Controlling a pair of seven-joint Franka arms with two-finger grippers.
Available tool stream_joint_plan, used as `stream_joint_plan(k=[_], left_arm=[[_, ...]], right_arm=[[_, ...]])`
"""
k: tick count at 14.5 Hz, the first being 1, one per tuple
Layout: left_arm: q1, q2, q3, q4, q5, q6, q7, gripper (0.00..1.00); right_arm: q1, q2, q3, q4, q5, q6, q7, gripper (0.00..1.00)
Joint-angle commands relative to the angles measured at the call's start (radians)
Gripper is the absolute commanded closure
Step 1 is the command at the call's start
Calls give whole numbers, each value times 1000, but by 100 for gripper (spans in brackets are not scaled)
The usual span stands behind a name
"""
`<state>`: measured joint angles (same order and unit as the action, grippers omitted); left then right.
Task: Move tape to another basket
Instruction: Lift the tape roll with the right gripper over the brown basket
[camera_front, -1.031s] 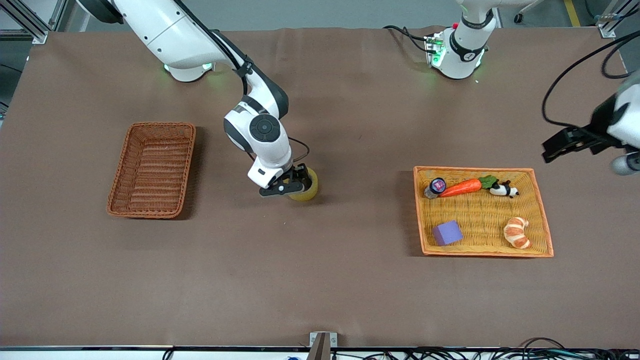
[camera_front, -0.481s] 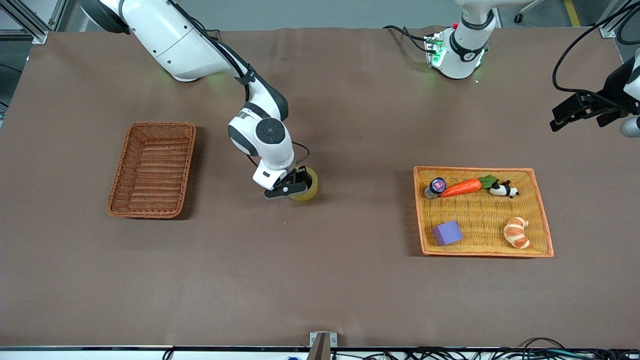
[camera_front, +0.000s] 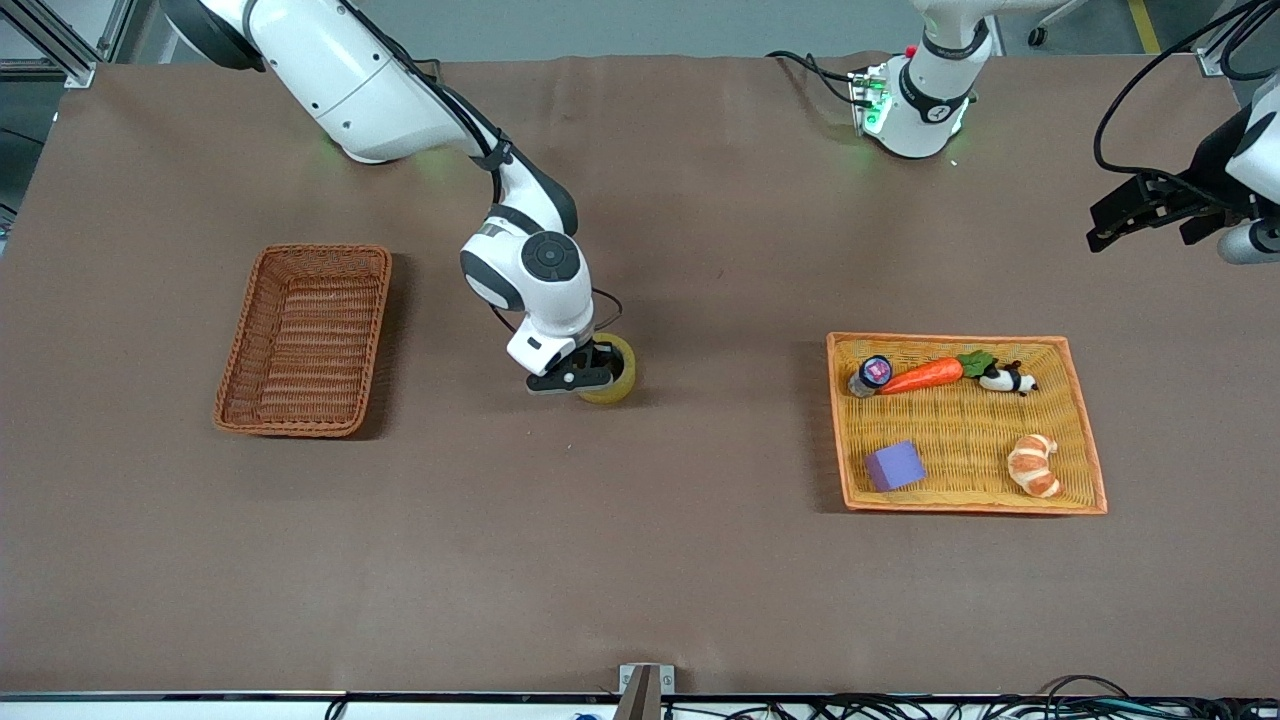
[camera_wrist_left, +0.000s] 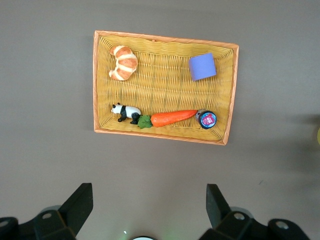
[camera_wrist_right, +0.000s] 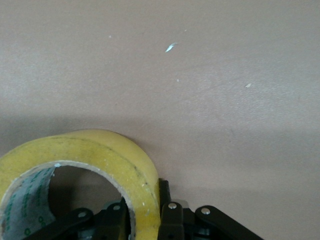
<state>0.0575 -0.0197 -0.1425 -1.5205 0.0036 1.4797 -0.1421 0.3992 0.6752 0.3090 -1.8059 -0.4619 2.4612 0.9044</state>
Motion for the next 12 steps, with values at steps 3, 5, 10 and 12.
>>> stream_joint_plan(k=[3, 5, 10, 12], left_arm=[[4, -23, -2, -9, -17, -9, 12, 0], [2, -25, -3, -9, -16, -9, 13, 0], [4, -40, -25, -20, -16, -15, 15, 0], [4, -45, -40, -32, -13, -15, 16, 0]], right_arm=[[-268, -136, 256, 33, 0, -323, 28, 100], [-310, -257, 265, 25, 12, -477, -49, 100], [-315, -563, -64, -128, 264, -522, -549, 100], [-313, -662, -195, -244, 285, -506, -723, 100]])
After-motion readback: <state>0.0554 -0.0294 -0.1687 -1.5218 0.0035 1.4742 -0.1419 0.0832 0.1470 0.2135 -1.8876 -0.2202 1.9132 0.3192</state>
